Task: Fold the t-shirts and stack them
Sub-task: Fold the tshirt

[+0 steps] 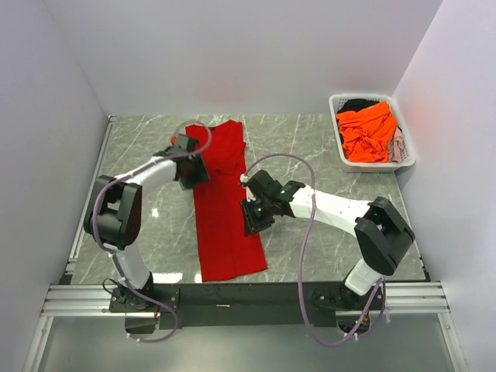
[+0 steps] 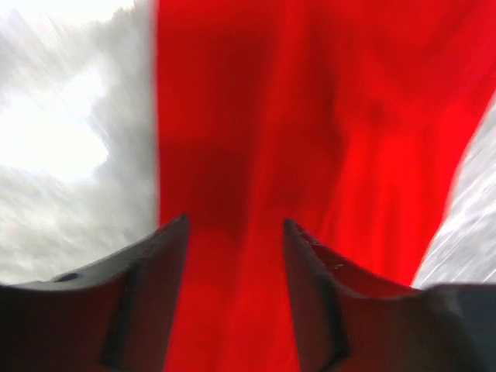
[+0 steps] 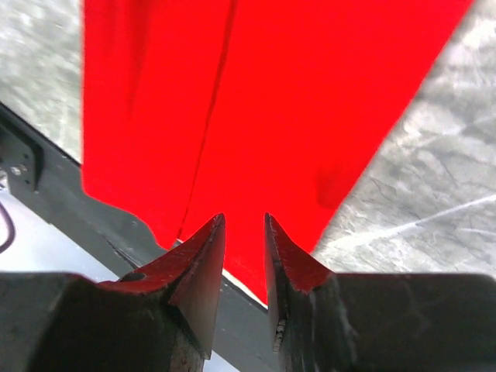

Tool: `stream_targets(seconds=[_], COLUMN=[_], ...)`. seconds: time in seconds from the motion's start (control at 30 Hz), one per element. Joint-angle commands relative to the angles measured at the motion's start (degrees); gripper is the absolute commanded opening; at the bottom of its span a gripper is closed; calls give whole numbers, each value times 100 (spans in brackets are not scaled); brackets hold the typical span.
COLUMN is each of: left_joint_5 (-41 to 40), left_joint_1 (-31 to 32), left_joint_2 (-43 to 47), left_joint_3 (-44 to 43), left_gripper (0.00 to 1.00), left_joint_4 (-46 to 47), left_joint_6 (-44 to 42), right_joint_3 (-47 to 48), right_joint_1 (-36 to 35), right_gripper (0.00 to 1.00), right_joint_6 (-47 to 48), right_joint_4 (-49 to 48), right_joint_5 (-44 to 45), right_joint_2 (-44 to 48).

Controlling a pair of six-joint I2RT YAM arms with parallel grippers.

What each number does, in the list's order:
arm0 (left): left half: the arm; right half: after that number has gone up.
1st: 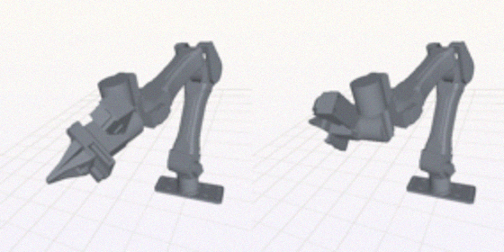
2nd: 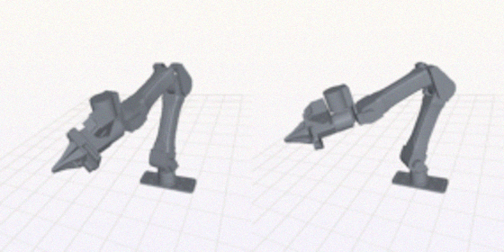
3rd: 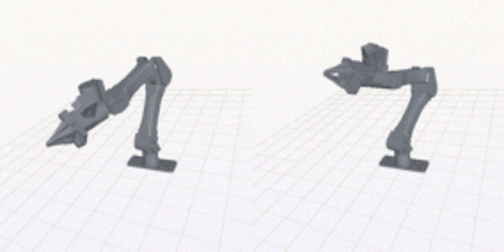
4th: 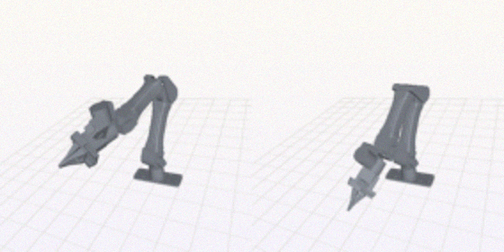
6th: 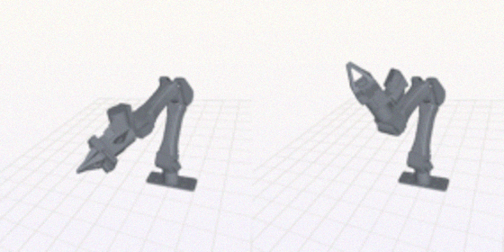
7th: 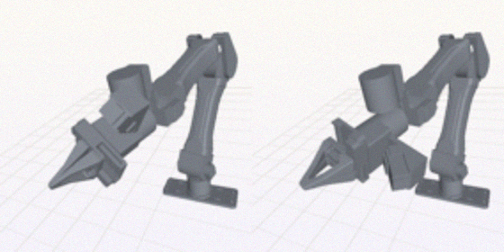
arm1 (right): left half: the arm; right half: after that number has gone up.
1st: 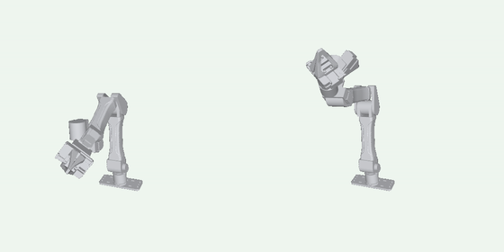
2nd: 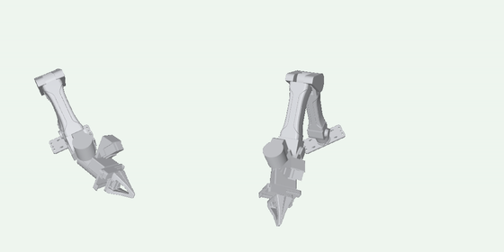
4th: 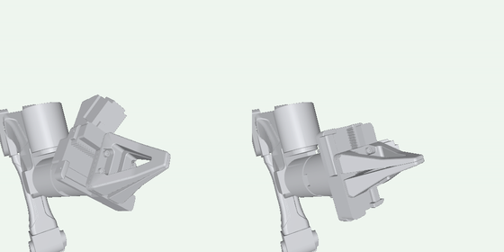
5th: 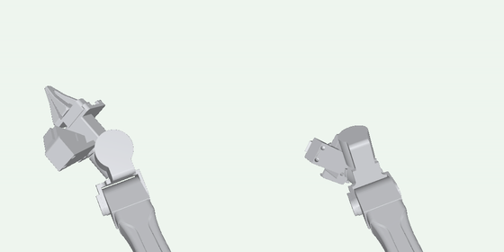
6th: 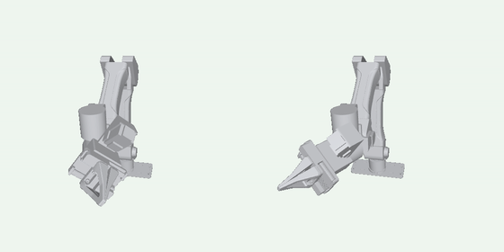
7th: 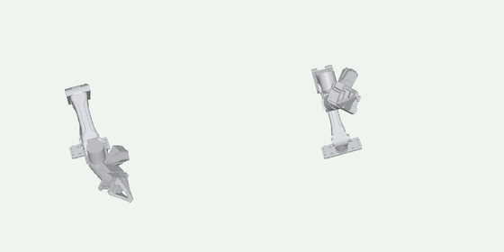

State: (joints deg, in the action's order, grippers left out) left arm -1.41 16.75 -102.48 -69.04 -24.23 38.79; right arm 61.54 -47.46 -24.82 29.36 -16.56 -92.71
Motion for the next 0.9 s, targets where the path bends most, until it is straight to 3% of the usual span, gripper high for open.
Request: stream_targets(seconds=[0.0, 0.13, 0.47, 0.73, 0.87], left_joint_5=[159, -42, -808, -615, -571], left_joint_1=[241, 258, 214, 232, 232], left_joint_2=[202, 211, 272, 535, 807], left_joint_3=[302, 785, 1015, 734, 514], left_gripper=[52, 45, 45, 72, 76], left_joint_4=[146, 164, -205, -336, -434], left_joint_6=[349, 472, 270, 208, 173], right_joint_3=[-194, -370, -669, -652, -573], right_joint_1=[131, 237, 527, 554, 545], right_gripper=[33, 32, 32, 32, 32], right_joint_6=[-102, -146, -383, -270, -199], right_joint_4=[-396, -440, -327, -177, -150], right_joint_5=[21, -93, -243, -199, -15], right_joint_2=[69, -273, -687, -232, 173])
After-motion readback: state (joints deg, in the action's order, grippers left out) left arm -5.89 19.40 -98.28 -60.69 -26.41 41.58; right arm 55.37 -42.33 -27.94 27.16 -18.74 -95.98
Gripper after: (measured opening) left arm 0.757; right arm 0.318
